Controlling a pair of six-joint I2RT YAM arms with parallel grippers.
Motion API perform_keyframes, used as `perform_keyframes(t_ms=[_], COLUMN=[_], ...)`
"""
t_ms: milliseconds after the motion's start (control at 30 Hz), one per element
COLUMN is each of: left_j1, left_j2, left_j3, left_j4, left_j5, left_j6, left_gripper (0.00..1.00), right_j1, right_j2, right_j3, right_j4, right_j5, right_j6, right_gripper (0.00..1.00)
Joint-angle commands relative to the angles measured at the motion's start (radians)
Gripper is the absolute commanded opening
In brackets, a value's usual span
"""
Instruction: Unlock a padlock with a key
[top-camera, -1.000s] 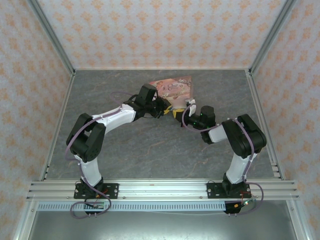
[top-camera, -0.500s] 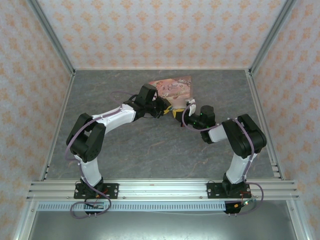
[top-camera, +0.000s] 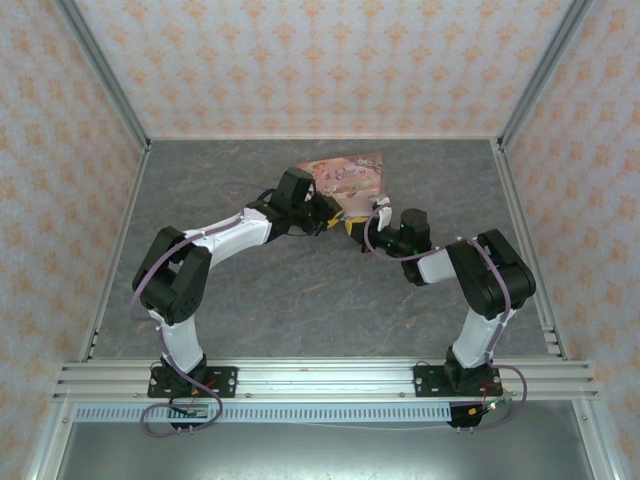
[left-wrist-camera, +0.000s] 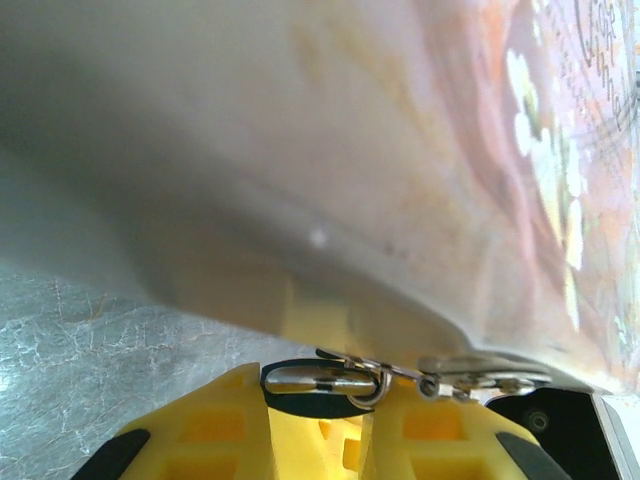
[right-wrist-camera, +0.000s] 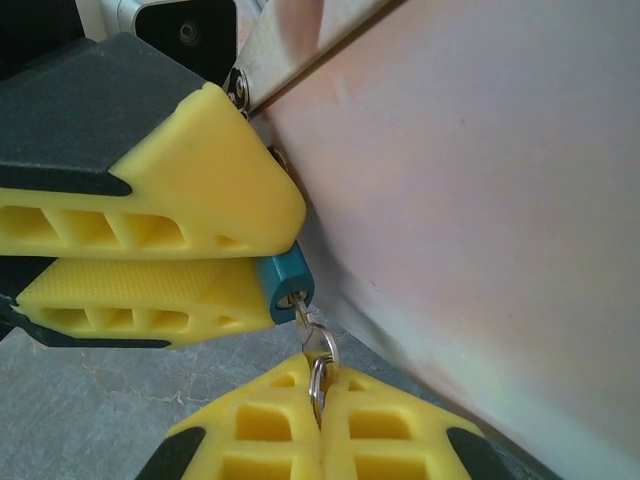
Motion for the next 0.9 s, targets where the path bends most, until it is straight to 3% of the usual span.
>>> perform_keyframes(t_ms=[0, 267, 700, 867], left_j1=[-0.062, -0.064, -0.067, -0.067], left_j2=[0.025, 0.003, 0.025, 0.044], left_j3=[-0.025, 0.005, 0.010, 0.013], left_j4=[0.036, -0.020, -0.061, -0.068], left_j5=[0.145, 0.159, 0.162, 0.153], left_j6=[-0.013, -0.007, 0.017, 0.042], left_gripper=[0.14, 0.14, 0.14, 0.14], right_j1=[0.050, 0.063, 0.068, 0.070], right_j2=[-0.029, -0.011, -0.050, -0.032], right_j3=[0.075, 0.073, 0.088, 0.095], right_j4=[0.112, 0.064, 0.005, 0.036], right_j5=[-0.072, 0.020, -0.002, -0.015], right_j6=[-0.015, -0.105, -0.140, -0.080], right_gripper=[0.00, 0.00, 0.00, 0.00])
